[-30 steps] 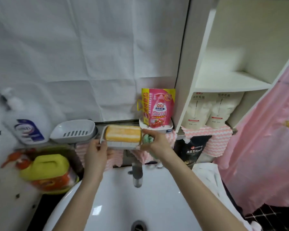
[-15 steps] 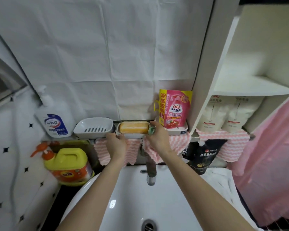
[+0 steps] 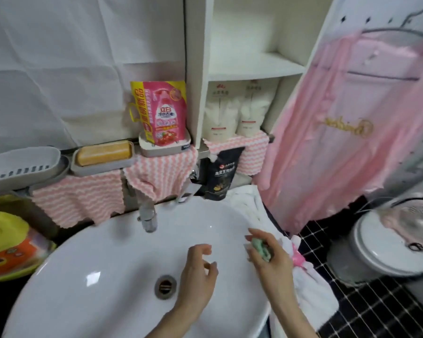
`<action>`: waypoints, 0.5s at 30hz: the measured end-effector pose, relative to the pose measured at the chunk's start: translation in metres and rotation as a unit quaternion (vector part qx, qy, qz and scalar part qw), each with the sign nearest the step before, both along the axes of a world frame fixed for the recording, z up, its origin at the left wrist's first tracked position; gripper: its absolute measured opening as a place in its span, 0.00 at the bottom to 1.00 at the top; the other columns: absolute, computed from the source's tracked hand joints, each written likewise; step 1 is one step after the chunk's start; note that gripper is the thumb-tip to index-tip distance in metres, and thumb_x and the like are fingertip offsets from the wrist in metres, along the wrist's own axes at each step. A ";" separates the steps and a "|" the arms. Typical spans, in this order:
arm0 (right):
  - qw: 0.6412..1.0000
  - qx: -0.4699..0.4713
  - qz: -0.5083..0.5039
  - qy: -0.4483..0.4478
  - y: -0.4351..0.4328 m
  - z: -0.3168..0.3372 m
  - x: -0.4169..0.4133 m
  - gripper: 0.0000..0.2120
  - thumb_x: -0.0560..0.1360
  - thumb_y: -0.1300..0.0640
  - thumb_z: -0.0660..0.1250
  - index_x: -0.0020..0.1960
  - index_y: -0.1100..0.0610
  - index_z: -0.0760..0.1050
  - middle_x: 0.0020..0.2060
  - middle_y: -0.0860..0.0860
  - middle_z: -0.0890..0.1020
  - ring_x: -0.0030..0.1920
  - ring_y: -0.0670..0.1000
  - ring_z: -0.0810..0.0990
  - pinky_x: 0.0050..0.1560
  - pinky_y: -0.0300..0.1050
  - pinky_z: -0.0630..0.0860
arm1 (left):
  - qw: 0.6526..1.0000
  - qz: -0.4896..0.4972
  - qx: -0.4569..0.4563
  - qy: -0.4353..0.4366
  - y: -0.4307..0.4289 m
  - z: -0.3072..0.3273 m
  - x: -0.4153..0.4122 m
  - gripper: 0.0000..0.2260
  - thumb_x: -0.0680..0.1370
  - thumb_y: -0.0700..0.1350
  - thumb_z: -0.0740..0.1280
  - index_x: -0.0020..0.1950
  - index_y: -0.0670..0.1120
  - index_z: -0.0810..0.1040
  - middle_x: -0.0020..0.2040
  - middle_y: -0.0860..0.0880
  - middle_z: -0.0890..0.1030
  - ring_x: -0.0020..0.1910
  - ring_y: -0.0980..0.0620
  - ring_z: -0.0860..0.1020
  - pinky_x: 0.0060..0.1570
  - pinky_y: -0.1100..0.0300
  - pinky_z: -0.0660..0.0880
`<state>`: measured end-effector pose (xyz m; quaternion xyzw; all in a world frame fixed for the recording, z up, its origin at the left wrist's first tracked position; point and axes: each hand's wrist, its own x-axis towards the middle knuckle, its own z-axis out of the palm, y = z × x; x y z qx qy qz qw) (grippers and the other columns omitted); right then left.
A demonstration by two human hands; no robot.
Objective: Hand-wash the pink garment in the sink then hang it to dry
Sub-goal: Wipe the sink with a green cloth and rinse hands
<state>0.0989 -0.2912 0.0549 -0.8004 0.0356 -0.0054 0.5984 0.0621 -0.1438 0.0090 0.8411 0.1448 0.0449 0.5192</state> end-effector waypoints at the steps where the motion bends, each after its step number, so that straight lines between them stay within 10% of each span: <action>1: 0.997 -0.037 -0.064 -0.032 -0.020 -0.005 -0.009 0.16 0.71 0.65 0.72 0.50 0.45 0.79 0.46 0.41 0.83 0.47 0.41 0.80 0.46 0.33 0.74 | 0.999 -0.043 0.005 0.033 -0.012 -0.012 0.004 0.13 0.77 0.40 0.64 0.55 0.54 0.65 0.55 0.55 0.73 0.41 0.59 0.75 0.43 0.72 0.69; 4: 0.973 -0.120 -0.193 -0.038 -0.064 -0.021 -0.022 0.18 0.70 0.58 0.74 0.57 0.46 0.76 0.51 0.46 0.78 0.50 0.47 0.77 0.46 0.35 0.71 | 0.977 -0.180 0.033 0.106 -0.045 -0.037 0.025 0.13 0.76 0.42 0.64 0.58 0.52 0.66 0.57 0.52 0.72 0.45 0.55 0.75 0.53 0.59 0.73; 9: 0.952 -0.184 -0.141 0.200 -0.093 -0.061 -0.015 0.42 0.58 0.36 0.77 0.64 0.55 0.69 0.54 0.51 0.71 0.49 0.51 0.75 0.46 0.50 0.75 | 0.937 -0.307 0.129 0.108 -0.088 -0.026 0.083 0.26 0.76 0.40 0.62 0.74 0.46 0.59 0.70 0.46 0.66 0.70 0.46 0.63 0.65 0.58 0.63; 15: 0.939 -0.273 -0.150 0.144 -0.072 -0.077 -0.017 0.14 0.70 0.45 0.72 0.53 0.49 0.76 0.51 0.47 0.70 0.48 0.50 0.74 0.38 0.43 0.68 | 0.940 -0.311 0.049 0.134 -0.105 -0.033 0.120 0.16 0.72 0.38 0.68 0.53 0.53 0.67 0.56 0.50 0.75 0.60 0.46 0.72 0.58 0.54 0.71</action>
